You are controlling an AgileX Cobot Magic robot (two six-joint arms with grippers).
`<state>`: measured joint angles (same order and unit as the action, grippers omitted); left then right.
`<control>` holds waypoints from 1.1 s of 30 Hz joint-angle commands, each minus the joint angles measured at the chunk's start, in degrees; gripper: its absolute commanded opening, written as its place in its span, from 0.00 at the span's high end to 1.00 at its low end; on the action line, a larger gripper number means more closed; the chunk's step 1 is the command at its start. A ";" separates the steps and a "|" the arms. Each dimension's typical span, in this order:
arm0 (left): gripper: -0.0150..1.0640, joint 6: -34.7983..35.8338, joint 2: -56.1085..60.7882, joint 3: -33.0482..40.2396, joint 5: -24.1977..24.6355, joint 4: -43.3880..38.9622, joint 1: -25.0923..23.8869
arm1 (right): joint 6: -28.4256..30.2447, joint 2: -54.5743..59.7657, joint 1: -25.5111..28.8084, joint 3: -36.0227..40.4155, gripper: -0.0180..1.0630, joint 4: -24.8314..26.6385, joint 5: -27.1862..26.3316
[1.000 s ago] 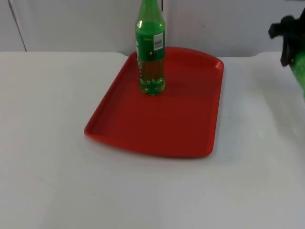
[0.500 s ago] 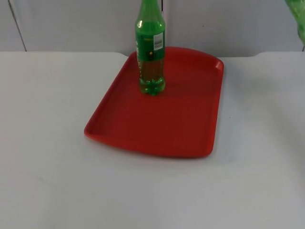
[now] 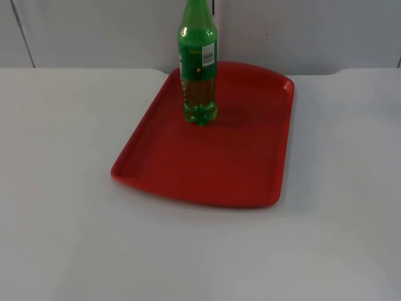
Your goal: Place the bottle upright on the tray.
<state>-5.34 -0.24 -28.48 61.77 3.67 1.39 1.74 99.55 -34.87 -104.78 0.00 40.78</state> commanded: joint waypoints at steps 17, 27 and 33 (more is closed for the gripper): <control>0.01 0.08 0.24 0.16 -0.10 -0.07 -0.09 | 2.42 -4.45 -2.50 42.22 0.98 0.93 -68.74; 0.01 0.08 0.24 0.16 -0.10 -0.07 -0.09 | 3.07 -0.08 -2.37 49.18 0.98 -4.24 -85.75; 0.01 0.08 0.24 0.16 -0.10 -0.07 -0.09 | 3.10 5.34 -2.37 49.18 0.98 -0.69 -90.80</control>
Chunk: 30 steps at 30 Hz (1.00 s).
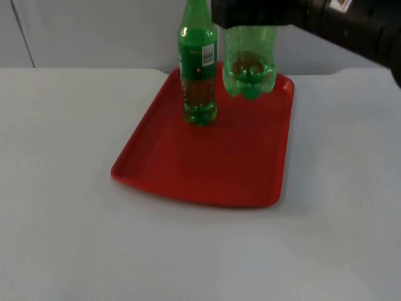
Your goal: Place the bottle upright on the tray.
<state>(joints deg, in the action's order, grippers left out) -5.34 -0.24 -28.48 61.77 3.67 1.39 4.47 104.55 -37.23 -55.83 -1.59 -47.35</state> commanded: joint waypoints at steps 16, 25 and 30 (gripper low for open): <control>0.01 0.08 0.24 0.16 -0.10 -0.07 -0.09 | -1.42 22.74 0.13 -5.83 0.98 -7.54 -22.61; 0.01 0.08 0.24 0.16 -0.10 -0.07 -0.09 | -2.36 27.89 0.13 -12.88 0.98 -7.20 -22.61; 0.01 0.08 0.24 0.16 -0.10 -0.07 -0.09 | -2.71 30.85 0.13 -15.67 0.98 -6.50 -22.61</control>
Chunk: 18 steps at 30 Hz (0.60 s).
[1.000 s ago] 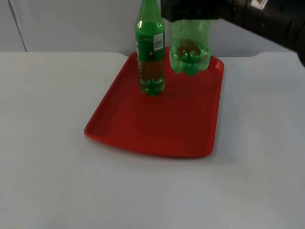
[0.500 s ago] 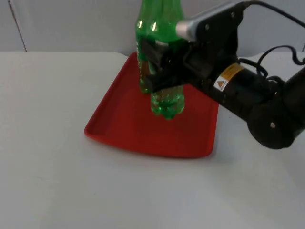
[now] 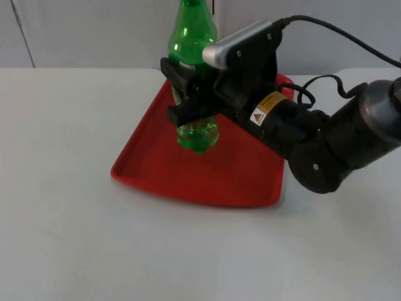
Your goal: Place the bottle upright on the tray.
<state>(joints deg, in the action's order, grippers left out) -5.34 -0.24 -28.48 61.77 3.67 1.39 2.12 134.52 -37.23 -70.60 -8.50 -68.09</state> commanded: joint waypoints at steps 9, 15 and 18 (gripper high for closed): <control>0.01 0.08 0.24 0.16 -0.10 -0.07 -0.09 | -3.16 2.26 0.13 -1.02 0.98 6.27 -1.87; 0.01 0.08 0.24 0.16 -0.10 -0.07 -0.09 | -3.04 3.48 0.13 -1.02 0.98 6.06 -1.87; 0.01 0.08 0.24 0.16 -0.10 -0.07 -0.09 | -3.04 4.13 0.13 -1.02 0.98 5.63 -1.87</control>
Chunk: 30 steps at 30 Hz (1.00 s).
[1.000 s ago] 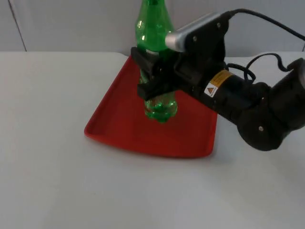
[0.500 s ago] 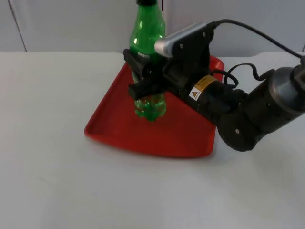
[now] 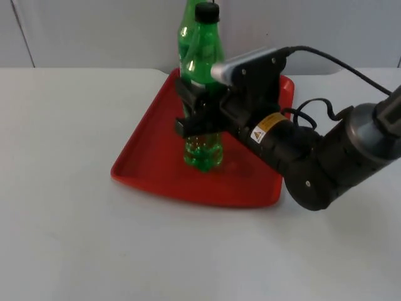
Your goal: Place the bottle upright on the tray.
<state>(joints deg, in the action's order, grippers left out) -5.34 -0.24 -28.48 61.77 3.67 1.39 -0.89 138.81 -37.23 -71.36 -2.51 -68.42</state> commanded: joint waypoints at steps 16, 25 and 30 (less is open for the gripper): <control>0.01 0.08 0.24 0.16 -0.10 -0.07 -0.09 | -0.03 0.37 0.13 -0.26 0.92 -3.55 -1.55; 0.01 0.08 0.24 0.16 -0.10 -0.07 -0.09 | -2.99 0.37 0.01 -0.26 0.10 -3.42 -1.55; 0.01 0.08 0.24 0.16 -0.10 -0.07 -0.09 | -3.15 0.37 0.01 -0.26 0.01 -3.62 -1.55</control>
<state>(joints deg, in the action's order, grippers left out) -5.34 -0.24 -28.48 61.77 3.67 1.39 -3.89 139.24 -37.23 -71.36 -5.71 -68.88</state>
